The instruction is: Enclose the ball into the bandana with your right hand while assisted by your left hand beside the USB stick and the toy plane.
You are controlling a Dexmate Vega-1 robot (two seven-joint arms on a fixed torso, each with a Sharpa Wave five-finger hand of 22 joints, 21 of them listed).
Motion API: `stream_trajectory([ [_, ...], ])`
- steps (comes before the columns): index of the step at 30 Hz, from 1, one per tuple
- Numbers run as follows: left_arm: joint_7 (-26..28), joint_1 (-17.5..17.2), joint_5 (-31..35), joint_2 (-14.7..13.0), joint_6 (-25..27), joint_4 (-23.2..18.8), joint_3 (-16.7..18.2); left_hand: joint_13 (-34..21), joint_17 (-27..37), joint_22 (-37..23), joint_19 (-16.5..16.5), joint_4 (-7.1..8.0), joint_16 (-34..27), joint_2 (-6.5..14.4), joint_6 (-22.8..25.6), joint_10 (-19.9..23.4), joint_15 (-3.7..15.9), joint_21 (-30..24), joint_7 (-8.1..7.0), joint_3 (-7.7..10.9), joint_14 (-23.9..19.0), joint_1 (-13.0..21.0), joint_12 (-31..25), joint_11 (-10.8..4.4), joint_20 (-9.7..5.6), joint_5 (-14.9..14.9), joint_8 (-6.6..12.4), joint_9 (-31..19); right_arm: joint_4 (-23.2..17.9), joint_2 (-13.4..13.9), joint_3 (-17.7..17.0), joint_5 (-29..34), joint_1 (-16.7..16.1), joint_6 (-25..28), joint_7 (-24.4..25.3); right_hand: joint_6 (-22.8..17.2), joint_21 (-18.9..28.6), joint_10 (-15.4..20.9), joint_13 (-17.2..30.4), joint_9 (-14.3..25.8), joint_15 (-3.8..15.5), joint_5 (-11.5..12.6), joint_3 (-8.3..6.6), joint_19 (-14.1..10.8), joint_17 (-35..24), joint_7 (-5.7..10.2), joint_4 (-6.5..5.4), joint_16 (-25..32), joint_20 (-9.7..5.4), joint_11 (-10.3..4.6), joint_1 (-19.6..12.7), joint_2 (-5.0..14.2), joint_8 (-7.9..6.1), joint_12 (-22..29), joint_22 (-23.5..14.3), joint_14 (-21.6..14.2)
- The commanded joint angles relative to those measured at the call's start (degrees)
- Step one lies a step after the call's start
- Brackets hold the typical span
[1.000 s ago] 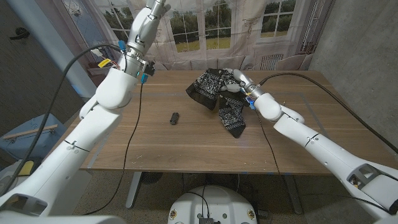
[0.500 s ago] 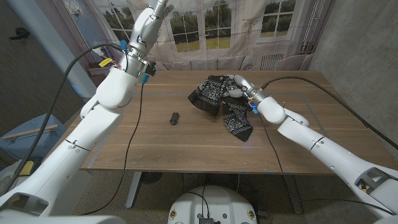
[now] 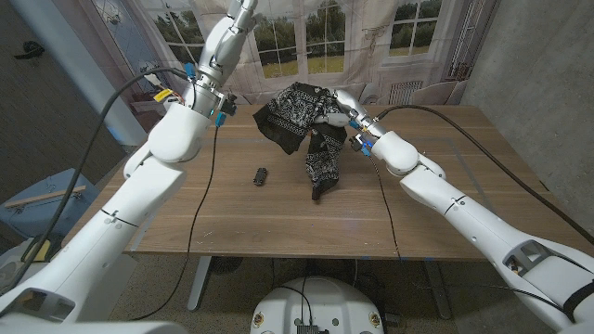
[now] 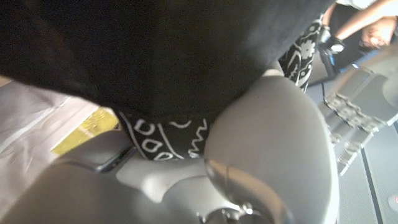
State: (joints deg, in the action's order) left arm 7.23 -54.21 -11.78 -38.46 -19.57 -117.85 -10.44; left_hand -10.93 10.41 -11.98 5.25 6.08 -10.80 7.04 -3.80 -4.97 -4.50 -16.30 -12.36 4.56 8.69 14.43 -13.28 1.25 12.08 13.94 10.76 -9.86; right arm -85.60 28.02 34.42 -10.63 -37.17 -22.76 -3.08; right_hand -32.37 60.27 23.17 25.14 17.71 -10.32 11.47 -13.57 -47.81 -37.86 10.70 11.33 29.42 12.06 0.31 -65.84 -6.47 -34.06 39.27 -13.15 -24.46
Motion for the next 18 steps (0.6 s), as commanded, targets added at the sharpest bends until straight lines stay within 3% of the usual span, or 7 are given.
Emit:
stream_trajectory([
  [1,0.99,-0.36,0.64,0.38,1.01,-0.12,-0.87,-0.08,-0.05,-0.14,0.29,-0.18,0.07,0.06,-0.02,-0.21,0.25,0.2,-0.17,0.2,0.62,0.34,0.29,0.04,0.09,0.01,-0.05,-0.18,6.17,-7.75,0.81,-18.18,3.23,-2.25,-13.7,-7.39,0.57,15.4,1.1,0.2,22.93,0.14,-6.74,-10.43,-0.36,-6.91,-2.36,-0.42,-24.73,-0.59,-15.39,14.88,-0.31,1.82,-0.06,-35.5],
  [10,1.88,-1.44,2.72,0.5,-0.55,-0.95,-0.8,-0.08,-0.05,-0.12,0.39,-0.22,0.07,0.1,-0.2,-0.25,0.32,0.28,-0.18,0.24,0.65,0.35,0.36,0.22,0.09,-0.01,-0.15,-0.18,9.78,-8.0,-0.86,-21.67,0.41,3.11,-11.04,-7.22,1.04,15.39,1.31,0.35,22.92,0.1,-6.82,-9.18,-0.7,-6.93,-2.25,-1.12,-24.75,-0.73,-15.62,14.53,-0.39,2.04,0.15,-35.47],
  [18,1.19,-0.61,2.56,0.98,-1.31,-0.05,-1.47,-0.07,-0.05,-0.11,0.28,-0.24,0.03,0.13,-0.23,-0.13,0.29,0.27,-0.17,0.28,0.52,0.35,0.35,0.17,0.07,-0.03,-0.18,-0.18,12.92,-6.88,-1.92,-19.5,-1.59,3.93,-6.45,-7.61,1.83,15.63,1.67,0.44,23.01,0.13,-6.99,-9.04,-1.08,-7.22,-2.01,-1.53,-24.78,-0.55,-16.25,14.44,-0.66,2.43,0.23,-35.61],
])
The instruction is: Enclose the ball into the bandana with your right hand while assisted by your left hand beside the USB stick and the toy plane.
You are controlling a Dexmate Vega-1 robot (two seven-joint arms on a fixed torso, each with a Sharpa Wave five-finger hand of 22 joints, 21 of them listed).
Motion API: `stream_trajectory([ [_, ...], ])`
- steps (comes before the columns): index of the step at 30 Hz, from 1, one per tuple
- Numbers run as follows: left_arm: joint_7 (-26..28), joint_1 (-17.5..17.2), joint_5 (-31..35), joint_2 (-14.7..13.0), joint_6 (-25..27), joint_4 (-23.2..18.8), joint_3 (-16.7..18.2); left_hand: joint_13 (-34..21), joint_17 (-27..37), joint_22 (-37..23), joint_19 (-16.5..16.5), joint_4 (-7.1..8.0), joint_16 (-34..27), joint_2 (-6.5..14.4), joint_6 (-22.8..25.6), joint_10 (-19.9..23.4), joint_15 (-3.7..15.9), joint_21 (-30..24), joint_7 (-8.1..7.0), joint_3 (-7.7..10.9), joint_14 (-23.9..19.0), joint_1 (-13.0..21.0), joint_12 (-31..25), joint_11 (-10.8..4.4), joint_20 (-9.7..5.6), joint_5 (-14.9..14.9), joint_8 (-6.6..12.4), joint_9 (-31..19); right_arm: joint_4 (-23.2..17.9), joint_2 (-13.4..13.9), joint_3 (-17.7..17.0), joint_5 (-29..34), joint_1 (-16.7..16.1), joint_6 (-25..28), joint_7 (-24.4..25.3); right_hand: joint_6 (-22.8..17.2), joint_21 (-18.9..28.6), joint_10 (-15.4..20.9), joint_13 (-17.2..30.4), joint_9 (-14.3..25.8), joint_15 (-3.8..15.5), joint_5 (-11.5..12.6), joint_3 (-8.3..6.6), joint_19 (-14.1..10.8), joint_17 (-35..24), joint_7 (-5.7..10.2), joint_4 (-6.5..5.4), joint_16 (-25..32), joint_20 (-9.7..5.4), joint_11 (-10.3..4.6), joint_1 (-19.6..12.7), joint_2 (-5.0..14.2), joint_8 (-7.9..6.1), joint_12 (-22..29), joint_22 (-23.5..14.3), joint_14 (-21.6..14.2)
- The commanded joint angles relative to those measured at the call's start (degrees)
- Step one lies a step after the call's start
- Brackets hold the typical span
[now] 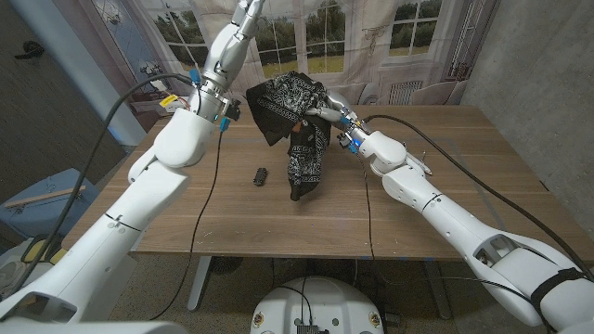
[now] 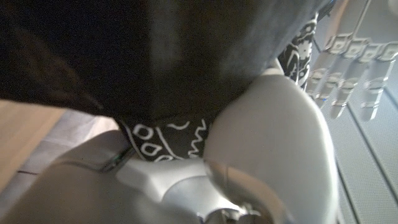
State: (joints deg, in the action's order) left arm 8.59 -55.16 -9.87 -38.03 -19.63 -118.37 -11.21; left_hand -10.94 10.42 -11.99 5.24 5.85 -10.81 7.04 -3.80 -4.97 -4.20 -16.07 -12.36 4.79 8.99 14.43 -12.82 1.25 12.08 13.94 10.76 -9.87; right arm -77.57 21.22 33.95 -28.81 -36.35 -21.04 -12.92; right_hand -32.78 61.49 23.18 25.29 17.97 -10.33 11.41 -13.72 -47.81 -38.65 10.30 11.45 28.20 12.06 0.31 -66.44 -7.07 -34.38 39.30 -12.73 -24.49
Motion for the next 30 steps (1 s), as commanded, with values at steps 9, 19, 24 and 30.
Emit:
stream_trajectory([
  [9,-1.68,1.31,-0.58,0.55,-2.1,1.24,-1.38,-0.07,-0.06,-0.09,0.29,-0.03,0.06,0.15,-0.25,-0.23,0.0,0.08,-0.16,0.07,0.28,0.34,-0.03,0.2,0.09,-0.05,-0.2,-0.17,6.59,2.27,-2.32,3.34,-3.01,2.22,8.72,-8.25,1.38,15.85,1.69,0.09,22.98,0.15,-6.86,-8.63,-0.69,-7.18,-2.13,-0.77,-24.78,-0.68,-15.97,14.84,-0.75,2.68,-0.11,-35.68],
  [19,-3.02,1.55,-1.63,0.32,-3.27,1.58,-1.61,-0.07,-0.06,-0.07,0.29,-0.04,0.02,0.16,-0.18,0.07,0.07,0.13,-0.14,0.08,0.18,0.3,-0.09,0.17,0.09,-0.07,-0.19,-0.17,3.28,8.07,-1.65,12.97,-5.32,6.08,17.06,-8.95,1.86,15.75,1.89,0.11,23.12,0.05,-7.22,-6.85,-1.17,-7.29,-1.85,-1.32,-24.79,-1.04,-17.08,14.84,-1.11,2.85,0.01,-35.9],
  [24,-3.78,1.96,-1.9,0.09,-3.52,1.75,-1.8,-0.07,-0.05,-0.07,0.32,-0.04,0.0,0.15,-0.11,0.04,0.18,0.16,-0.13,0.08,0.11,0.27,-0.05,0.27,0.1,-0.08,-0.16,-0.18,-0.67,12.11,0.06,20.92,-5.88,8.18,19.94,-9.16,2.14,15.72,1.99,0.12,23.1,-0.05,-7.28,-6.01,-1.35,-7.4,-1.84,-1.67,-24.75,-1.3,-17.42,14.68,-1.23,2.92,0.04,-35.86],
  [30,-3.56,2.08,-1.25,-0.22,-2.23,1.21,-1.69,-0.06,-0.05,-0.06,0.38,-0.03,0.04,0.09,0.04,-0.05,0.18,0.22,-0.12,0.05,0.21,0.18,0.02,0.05,0.11,-0.12,-0.13,-0.18,-6.07,16.28,3.03,33.57,-5.6,8.66,22.7,-9.38,2.42,15.99,1.92,0.22,23.11,-0.21,-7.26,-4.04,-1.61,-7.15,-2.0,-2.22,-24.64,-1.82,-17.67,14.45,-1.42,3.01,0.09,-35.86],
])
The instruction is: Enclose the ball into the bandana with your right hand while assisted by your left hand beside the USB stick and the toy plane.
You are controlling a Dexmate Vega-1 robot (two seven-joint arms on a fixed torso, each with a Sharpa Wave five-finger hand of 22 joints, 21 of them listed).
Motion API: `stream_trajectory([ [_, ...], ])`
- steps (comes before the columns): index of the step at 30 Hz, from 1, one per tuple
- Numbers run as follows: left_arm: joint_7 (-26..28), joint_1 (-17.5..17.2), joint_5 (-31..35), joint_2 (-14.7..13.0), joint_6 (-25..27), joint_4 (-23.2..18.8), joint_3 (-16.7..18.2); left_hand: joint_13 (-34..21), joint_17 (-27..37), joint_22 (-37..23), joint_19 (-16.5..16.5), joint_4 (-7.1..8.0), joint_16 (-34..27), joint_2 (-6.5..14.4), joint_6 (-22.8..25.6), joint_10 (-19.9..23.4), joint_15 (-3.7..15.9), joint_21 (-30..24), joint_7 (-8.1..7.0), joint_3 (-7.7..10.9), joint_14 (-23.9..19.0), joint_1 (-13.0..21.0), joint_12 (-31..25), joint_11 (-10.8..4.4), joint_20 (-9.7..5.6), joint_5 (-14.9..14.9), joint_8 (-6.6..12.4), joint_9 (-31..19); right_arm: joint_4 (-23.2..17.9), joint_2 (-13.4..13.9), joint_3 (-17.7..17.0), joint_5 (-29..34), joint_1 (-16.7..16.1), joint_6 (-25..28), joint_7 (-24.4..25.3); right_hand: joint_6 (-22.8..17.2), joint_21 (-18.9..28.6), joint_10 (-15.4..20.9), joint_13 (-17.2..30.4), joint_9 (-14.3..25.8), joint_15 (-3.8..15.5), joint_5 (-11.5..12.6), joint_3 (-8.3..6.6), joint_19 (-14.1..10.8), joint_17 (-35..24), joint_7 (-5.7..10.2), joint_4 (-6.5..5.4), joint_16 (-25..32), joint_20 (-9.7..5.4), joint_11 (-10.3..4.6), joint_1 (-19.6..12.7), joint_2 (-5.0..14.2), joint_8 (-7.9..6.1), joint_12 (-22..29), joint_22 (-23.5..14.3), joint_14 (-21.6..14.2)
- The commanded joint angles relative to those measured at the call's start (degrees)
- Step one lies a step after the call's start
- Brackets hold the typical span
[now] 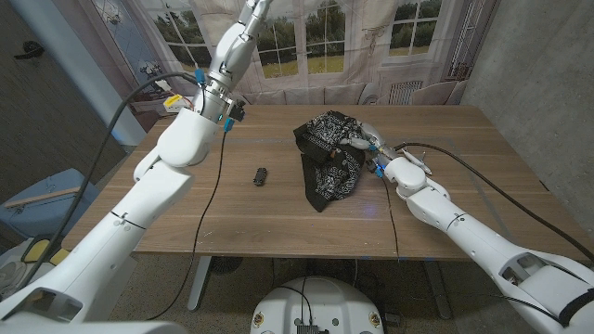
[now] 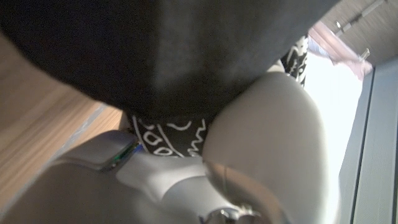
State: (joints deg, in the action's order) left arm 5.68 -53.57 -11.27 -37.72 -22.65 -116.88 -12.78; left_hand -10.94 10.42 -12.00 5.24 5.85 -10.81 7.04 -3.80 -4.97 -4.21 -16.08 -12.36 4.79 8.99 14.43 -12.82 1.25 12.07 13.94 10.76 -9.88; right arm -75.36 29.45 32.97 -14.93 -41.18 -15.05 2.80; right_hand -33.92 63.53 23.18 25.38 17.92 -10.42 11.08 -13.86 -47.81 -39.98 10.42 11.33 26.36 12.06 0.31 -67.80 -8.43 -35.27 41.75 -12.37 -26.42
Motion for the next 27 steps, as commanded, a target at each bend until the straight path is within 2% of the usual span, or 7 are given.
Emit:
stream_trajectory([
  [1,-0.56,0.49,0.06,-0.47,1.01,-0.33,-0.13,-0.06,-0.05,-0.05,0.38,-0.03,0.04,0.08,0.05,-0.08,0.19,0.23,-0.12,0.05,0.2,0.18,0.04,0.1,0.11,-0.12,-0.13,-0.17,-9.12,8.5,4.42,21.74,-0.68,2.87,7.42,-8.27,0.4,16.02,1.8,0.29,23.2,0.12,-7.12,-3.98,-0.29,-7.27,-1.88,-0.4,-24.64,-1.89,-16.31,15.81,-0.55,0.56,-0.26,-33.93],
  [13,-3.41,1.48,-3.9,-0.07,-1.75,1.44,-1.22,-0.06,-0.05,-0.04,0.06,-0.05,0.02,-0.13,0.31,-0.06,0.19,0.16,-0.09,-0.06,0.15,0.03,0.1,0.21,0.08,-0.19,-0.08,-0.16,-16.11,13.13,11.36,47.46,3.73,5.97,4.89,-8.97,1.3,15.89,1.63,0.2,23.23,-0.06,-7.09,-1.67,-0.61,-6.95,-1.93,-1.53,-24.64,-2.7,-16.75,15.39,-0.85,0.41,-0.21,-33.51],
  [19,-4.4,1.87,-4.99,0.0,-2.5,1.91,-1.62,-0.06,-0.04,-0.03,0.02,-0.04,0.0,-0.19,0.39,0.0,0.12,0.17,-0.09,-0.1,0.09,-0.05,0.09,0.18,0.09,-0.21,-0.07,-0.16,-18.43,13.91,14.49,59.91,5.88,7.02,3.4,-9.53,1.89,15.69,1.31,0.07,23.31,-0.06,-7.14,-1.05,-0.76,-7.04,-1.8,-2.01,-24.62,-2.93,-17.17,15.18,-1.02,0.12,-0.19,-33.37],
  [23,-4.28,1.8,-4.9,-0.02,-2.34,1.7,-1.57,-0.06,-0.04,-0.03,0.02,-0.03,0.0,-0.21,0.42,-0.01,0.16,0.18,-0.1,-0.12,0.08,-0.1,0.11,0.15,0.09,-0.22,-0.07,-0.16,-18.51,13.73,15.41,64.06,6.92,7.27,2.2,-9.46,2.08,15.72,1.16,0.01,23.26,-0.04,-7.21,-0.61,-0.83,-6.83,-1.83,-2.17,-24.65,-3.0,-17.33,15.22,-0.96,0.01,-0.17,-33.39],
  [25,-4.32,1.66,-4.96,-0.11,-2.41,1.6,-1.48,-0.06,-0.04,-0.03,0.11,-0.02,0.0,-0.23,0.44,-0.01,0.16,0.23,-0.1,-0.14,0.09,-0.12,0.12,0.15,0.09,-0.22,-0.08,-0.16,-18.58,13.52,15.25,64.27,6.92,7.57,1.56,-8.7,2.37,15.41,0.95,-0.09,23.3,0.01,-7.34,-0.12,-0.98,-6.42,-1.81,-2.3,-24.68,-3.31,-17.65,15.34,-0.59,-0.26,-0.14,-33.55],
  [26,-4.25,1.59,-4.97,-0.06,-2.47,1.57,-1.44,-0.06,-0.04,-0.03,0.13,-0.02,0.01,-0.24,0.45,-0.02,0.17,0.24,-0.1,-0.14,0.1,-0.14,0.13,0.16,0.1,-0.22,-0.08,-0.16,-18.72,13.41,15.03,63.94,6.81,7.85,0.97,-6.59,2.91,14.79,0.55,-0.4,23.17,0.03,-7.39,0.79,-1.34,-5.53,-1.92,-2.59,-24.68,-3.32,-17.81,15.3,0.67,-0.72,-0.04,-33.38],
  [27,-4.15,1.51,-4.96,0.0,-2.51,1.55,-1.41,-0.06,-0.04,-0.03,0.14,-0.02,0.01,-0.24,0.46,-0.04,0.18,0.24,-0.1,-0.15,0.1,-0.14,0.14,0.18,0.1,-0.22,-0.07,-0.16,-18.77,13.33,14.84,63.31,6.89,7.83,0.03,-3.97,3.57,14.7,0.15,-0.9,23.01,0.11,-7.58,1.25,-1.93,-4.59,-1.96,-2.58,-24.7,-3.39,-18.11,15.51,2.53,-0.87,0.1,-33.38],
])
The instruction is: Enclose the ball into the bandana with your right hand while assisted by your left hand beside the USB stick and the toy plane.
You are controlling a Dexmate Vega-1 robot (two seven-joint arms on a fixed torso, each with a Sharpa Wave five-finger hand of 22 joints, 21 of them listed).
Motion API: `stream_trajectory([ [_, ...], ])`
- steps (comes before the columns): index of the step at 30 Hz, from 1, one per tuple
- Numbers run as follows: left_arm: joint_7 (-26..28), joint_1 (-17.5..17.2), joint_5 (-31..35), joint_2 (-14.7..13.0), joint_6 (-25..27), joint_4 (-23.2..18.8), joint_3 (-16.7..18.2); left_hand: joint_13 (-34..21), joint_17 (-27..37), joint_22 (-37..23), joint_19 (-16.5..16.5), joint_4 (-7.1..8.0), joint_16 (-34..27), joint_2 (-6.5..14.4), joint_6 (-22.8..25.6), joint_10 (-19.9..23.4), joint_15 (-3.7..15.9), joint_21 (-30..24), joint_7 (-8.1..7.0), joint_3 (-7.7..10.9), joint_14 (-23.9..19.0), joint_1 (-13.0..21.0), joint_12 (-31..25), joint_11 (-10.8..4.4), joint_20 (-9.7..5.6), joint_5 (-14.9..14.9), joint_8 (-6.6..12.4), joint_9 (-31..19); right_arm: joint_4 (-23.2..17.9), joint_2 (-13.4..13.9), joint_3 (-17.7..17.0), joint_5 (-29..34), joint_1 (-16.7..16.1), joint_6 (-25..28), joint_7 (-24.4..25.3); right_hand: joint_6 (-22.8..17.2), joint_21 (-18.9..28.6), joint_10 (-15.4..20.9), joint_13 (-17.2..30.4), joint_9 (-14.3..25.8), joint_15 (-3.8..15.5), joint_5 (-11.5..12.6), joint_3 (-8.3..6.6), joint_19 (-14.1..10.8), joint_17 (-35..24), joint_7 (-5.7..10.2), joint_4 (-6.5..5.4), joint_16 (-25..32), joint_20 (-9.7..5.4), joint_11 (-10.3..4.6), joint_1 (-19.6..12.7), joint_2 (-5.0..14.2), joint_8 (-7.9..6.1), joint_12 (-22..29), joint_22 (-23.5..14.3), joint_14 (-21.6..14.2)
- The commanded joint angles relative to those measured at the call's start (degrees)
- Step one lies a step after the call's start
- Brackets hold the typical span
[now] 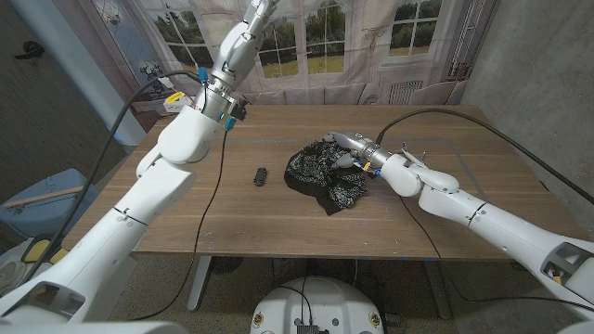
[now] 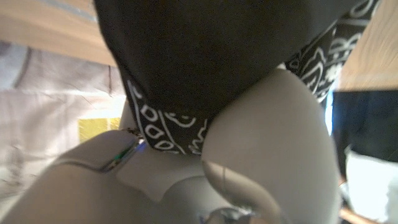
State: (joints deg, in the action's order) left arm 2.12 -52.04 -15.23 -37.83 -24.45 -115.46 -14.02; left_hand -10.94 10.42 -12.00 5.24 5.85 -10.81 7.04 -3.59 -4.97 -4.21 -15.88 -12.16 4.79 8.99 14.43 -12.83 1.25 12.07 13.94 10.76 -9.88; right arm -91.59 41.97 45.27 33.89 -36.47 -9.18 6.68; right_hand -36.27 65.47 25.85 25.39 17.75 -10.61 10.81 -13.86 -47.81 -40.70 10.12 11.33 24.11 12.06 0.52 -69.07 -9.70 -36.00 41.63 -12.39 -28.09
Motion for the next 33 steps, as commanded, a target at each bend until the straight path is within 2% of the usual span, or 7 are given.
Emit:
stream_trajectory([
  [1,-0.57,-0.07,-0.89,0.03,-0.65,0.06,-0.11,-0.06,-0.04,-0.02,0.14,-0.01,0.0,-0.24,0.26,-0.04,0.21,0.05,-0.3,-0.15,0.09,-0.15,0.14,0.18,0.1,-0.22,-0.07,-0.16,-2.63,0.77,2.48,14.7,2.2,2.24,-4.17,1.39,2.2,11.89,-0.16,-1.65,22.98,0.4,-7.67,1.77,-1.79,-2.91,-1.93,-0.21,-24.68,-3.81,-16.98,16.55,5.67,-0.85,0.29,-31.86],
  [4,-0.47,-0.11,-0.68,0.04,-0.67,0.01,-0.07,-0.06,-0.04,-0.02,0.14,0.01,-0.01,-0.26,0.35,0.02,0.19,0.06,-0.3,-0.17,0.04,-0.21,0.13,0.13,0.1,-0.23,-0.05,-0.16,-2.75,0.62,1.99,14.3,2.02,2.47,-4.4,11.99,3.87,9.31,-1.32,-4.74,22.96,0.58,-8.28,3.42,-3.3,0.9,-1.94,-0.43,-24.53,-3.76,-17.3,15.96,14.15,-2.31,1.16,-31.46],
  [8,-0.62,0.14,-0.67,0.02,-0.49,0.07,-0.2,-0.06,-0.04,-0.02,0.13,0.03,0.0,-0.27,0.42,0.04,0.18,0.07,-0.3,-0.19,0.05,-0.26,0.14,0.14,0.1,-0.23,-0.04,-0.16,-3.56,0.44,1.31,14.63,1.42,3.89,-4.04,13.2,6.12,7.59,-2.37,-5.57,23.84,-0.31,-6.13,2.34,-2.85,0.26,-3.38,-2.53,-22.4,-3.92,-13.11,12.61,16.49,-3.5,1.34,-28.55],
  [9,-0.64,0.24,-0.72,0.1,-0.52,0.16,-0.26,-0.06,-0.04,-0.02,0.13,0.03,0.01,-0.27,0.44,0.02,0.21,0.07,-0.3,-0.2,0.1,-0.28,0.15,0.14,0.1,-0.23,-0.04,-0.16,-3.69,0.37,1.14,14.27,1.44,4.05,-4.47,12.62,5.87,7.18,-3.12,-5.94,23.04,-0.61,-4.95,2.53,-1.49,-0.37,-5.89,-4.02,-21.1,-4.03,-8.08,12.7,17.37,-3.91,2.26,-27.84],
  [18,-0.88,0.97,-0.57,0.06,-0.11,0.29,-0.55,-0.06,-0.04,-0.01,0.16,0.04,0.02,-0.3,0.51,-0.15,0.17,0.12,-0.32,-0.23,0.1,-0.36,0.24,0.13,0.11,-0.24,-0.05,-0.16,-7.05,0.16,0.84,12.12,2.94,10.06,-18.06,19.32,-5.99,-4.77,-7.62,-6.3,19.36,2.65,1.6,17.25,3.1,-0.28,-13.79,-12.68,-10.09,-2.28,14.59,5.82,25.11,-11.11,2.83,-12.96],
  [24,-0.85,1.21,-0.64,0.18,0.15,0.47,-0.77,-0.06,-0.04,0.0,0.15,0.01,0.03,-0.34,0.66,-0.26,0.27,0.15,-0.3,-0.24,0.09,-0.37,0.31,0.24,0.1,-0.25,-0.02,-0.16,-9.74,-0.06,1.24,10.16,4.54,14.74,-29.52,29.81,-14.23,-14.6,-8.92,-6.23,18.14,5.79,9.89,26.16,5.01,2.23,-15.89,-13.36,-7.65,-3.61,23.57,0.08,25.68,-17.63,2.62,0.99],
  [33,-0.74,1.24,-0.52,0.14,0.37,0.31,-0.86,-0.06,-0.05,0.01,0.19,-0.06,0.06,-0.4,0.77,-0.3,0.29,0.21,-0.31,-0.24,0.15,-0.34,0.35,0.19,0.1,-0.26,-0.02,-0.16,-10.68,0.02,-1.19,0.26,4.94,16.16,-34.73,33.86,-21.31,-19.53,-9.58,-6.27,14.8,7.79,17.1,32.71,7.9,2.15,-16.89,-13.07,-2.72,-2.0,28.18,-0.12,25.11,-22.43,2.69,9.94],
])
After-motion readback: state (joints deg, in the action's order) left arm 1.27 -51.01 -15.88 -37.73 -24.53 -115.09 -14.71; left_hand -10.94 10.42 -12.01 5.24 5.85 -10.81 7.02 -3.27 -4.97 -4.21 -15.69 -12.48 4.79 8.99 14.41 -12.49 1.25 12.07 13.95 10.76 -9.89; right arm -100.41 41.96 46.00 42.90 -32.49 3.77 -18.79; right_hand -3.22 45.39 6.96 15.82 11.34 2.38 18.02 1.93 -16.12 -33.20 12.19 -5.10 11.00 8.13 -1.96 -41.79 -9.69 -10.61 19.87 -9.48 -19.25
